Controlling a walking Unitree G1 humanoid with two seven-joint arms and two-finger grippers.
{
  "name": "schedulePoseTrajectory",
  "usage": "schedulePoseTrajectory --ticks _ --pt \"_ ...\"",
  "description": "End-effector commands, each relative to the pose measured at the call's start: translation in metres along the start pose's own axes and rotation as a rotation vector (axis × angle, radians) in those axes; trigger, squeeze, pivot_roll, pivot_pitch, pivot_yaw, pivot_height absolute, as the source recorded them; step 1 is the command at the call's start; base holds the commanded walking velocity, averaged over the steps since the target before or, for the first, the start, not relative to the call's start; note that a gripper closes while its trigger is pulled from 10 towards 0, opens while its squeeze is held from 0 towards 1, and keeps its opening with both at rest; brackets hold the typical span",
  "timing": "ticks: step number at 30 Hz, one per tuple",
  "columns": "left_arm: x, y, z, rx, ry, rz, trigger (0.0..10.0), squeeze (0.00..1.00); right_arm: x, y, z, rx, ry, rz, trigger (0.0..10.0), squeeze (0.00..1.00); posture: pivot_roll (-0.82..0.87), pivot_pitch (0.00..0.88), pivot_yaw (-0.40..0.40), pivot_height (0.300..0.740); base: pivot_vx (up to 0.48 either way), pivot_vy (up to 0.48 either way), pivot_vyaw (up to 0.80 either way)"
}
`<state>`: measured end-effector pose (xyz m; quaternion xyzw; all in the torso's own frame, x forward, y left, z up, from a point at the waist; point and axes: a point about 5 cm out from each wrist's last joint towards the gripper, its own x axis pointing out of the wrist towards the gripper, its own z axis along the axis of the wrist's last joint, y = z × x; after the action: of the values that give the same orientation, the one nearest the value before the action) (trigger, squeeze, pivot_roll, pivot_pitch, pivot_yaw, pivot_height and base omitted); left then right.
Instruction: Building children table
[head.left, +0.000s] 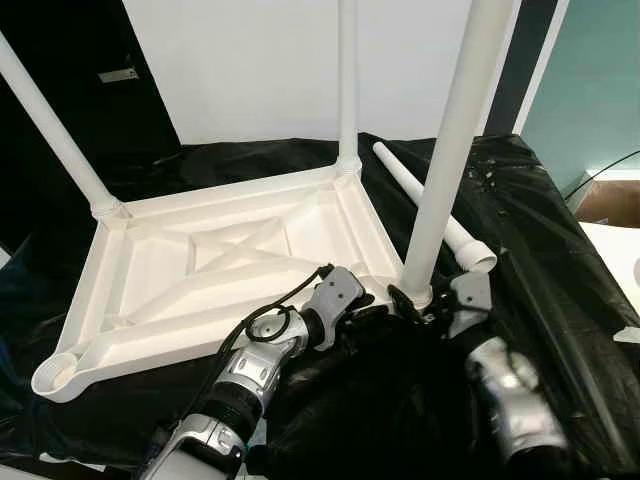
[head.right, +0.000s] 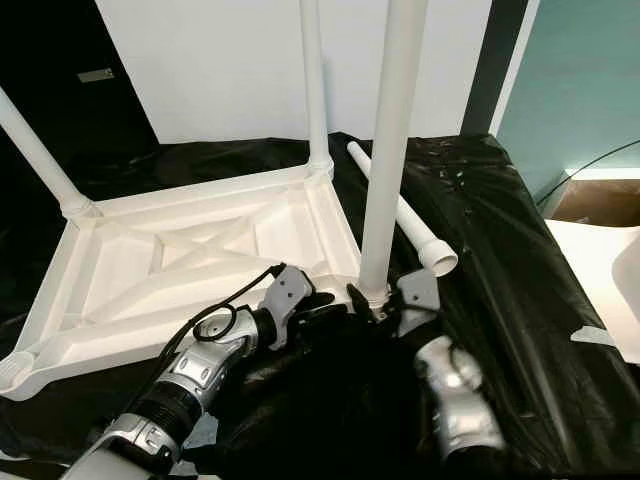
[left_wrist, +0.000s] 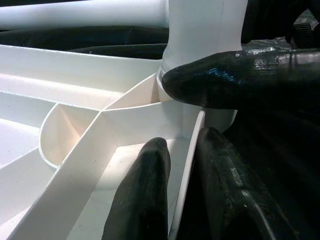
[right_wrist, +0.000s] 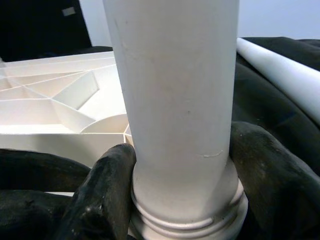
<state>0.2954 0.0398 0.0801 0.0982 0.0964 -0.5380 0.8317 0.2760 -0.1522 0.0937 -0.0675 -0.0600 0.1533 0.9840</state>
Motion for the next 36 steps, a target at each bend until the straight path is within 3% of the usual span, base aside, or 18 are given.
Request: schedulePoseTrajectory --ticks 1,6,7,8,9,11,12,16,17,24,25,26,27,28,30,36 --pt "-0.007 -0.019 -0.044 -0.114 0.166 -0.08 10.0 0.0 -0.001 -0.021 0.0 -0.002 0.008 -0.177 0.0 0.0 -0.05 0.0 0.068 0.74 0.0 0.0 0.0" --pt "-0.006 -0.019 -0.043 -0.113 0.164 -0.083 10.0 0.0 0.007 -0.016 0.005 0.014 -0.001 -0.204 0.0 0.0 -0.05 0.0 0.066 0.74 0.0 0.0 0.0" --pt "-0.006 -0.019 -0.043 -0.113 0.163 -0.084 10.0 0.0 0.008 -0.013 0.006 0.015 0.0 -0.2 6.5 0.0 -0.05 0.0 0.066 0.74 0.0 0.0 0.0" --pt "-0.006 -0.019 -0.043 -0.113 0.163 -0.084 10.0 0.0 0.009 -0.008 0.005 0.012 0.008 -0.167 6.5 0.0 -0.05 0.0 0.065 0.74 0.0 0.0 0.0" --pt "-0.006 -0.019 -0.043 -0.114 0.163 -0.082 10.0 0.0 0.01 -0.004 0.005 0.015 0.006 -0.12 10.0 0.0 -0.04 0.0 0.062 0.74 0.0 0.0 0.0" --pt "-0.006 -0.019 -0.043 -0.114 0.163 -0.081 10.0 0.0 0.01 -0.001 0.006 0.014 0.004 -0.097 10.0 0.0 -0.04 0.0 0.062 0.74 0.0 0.0 0.0" --pt "-0.006 -0.019 -0.043 -0.114 0.164 -0.079 10.0 0.0 0.012 -0.001 0.008 0.016 -0.007 -0.074 10.0 1.0 -0.04 0.0 0.062 0.74 0.0 0.0 0.0" --pt "-0.008 -0.018 -0.045 -0.115 0.168 -0.077 10.0 0.0 0.022 -0.005 0.015 -0.004 -0.02 0.029 10.0 1.0 -0.04 0.0 0.06 0.74 0.0 0.0 0.0" --pt "-0.008 -0.018 -0.045 -0.116 0.169 -0.077 10.0 0.0 0.026 -0.005 0.016 -0.042 -0.02 0.079 10.0 0.0 -0.04 0.0 0.06 0.74 0.0 0.0 0.0" --pt "-0.007 -0.018 -0.045 -0.114 0.169 -0.074 10.0 0.0 0.036 -0.006 0.018 -0.091 0.026 0.305 10.0 0.0 -0.04 0.0 0.057 0.74 0.0 0.0 0.0" --pt "-0.007 -0.018 -0.045 -0.114 0.169 -0.074 10.0 0.0 0.036 -0.006 0.017 -0.099 0.042 0.344 7.5 0.0 -0.04 0.0 0.057 0.74 0.0 0.0 0.0" --pt "-0.007 -0.018 -0.045 -0.114 0.17 -0.073 10.0 0.0 0.036 -0.007 0.016 -0.108 0.061 0.381 2.3 0.0 -0.04 0.0 0.058 0.74 0.0 0.0 0.0" --pt "-0.007 -0.018 -0.045 -0.114 0.17 -0.073 10.0 0.0 0.036 -0.007 0.016 -0.108 0.061 0.381 2.3 0.0 -0.04 0.0 0.058 0.74 0.0 0.0 0.0" --pt "-0.008 -0.018 -0.046 -0.115 0.171 -0.073 10.0 0.0 0.035 -0.008 0.015 -0.119 0.077 0.429 0.0 0.0 -0.04 0.0 0.06 0.74 0.0 0.0 0.0" --pt "-0.009 -0.019 -0.047 -0.117 0.174 -0.072 10.0 0.0 0.033 -0.008 0.013 -0.124 0.105 0.495 0.0 0.0 -0.04 0.0 0.061 0.74 0.0 0.0 0.0" --pt "-0.009 -0.02 -0.048 -0.119 0.173 -0.072 10.0 0.0 0.029 -0.011 0.01 -0.113 0.146 0.526 0.0 0.0 -0.03 0.0 0.057 0.74 0.0 0.0 0.0"
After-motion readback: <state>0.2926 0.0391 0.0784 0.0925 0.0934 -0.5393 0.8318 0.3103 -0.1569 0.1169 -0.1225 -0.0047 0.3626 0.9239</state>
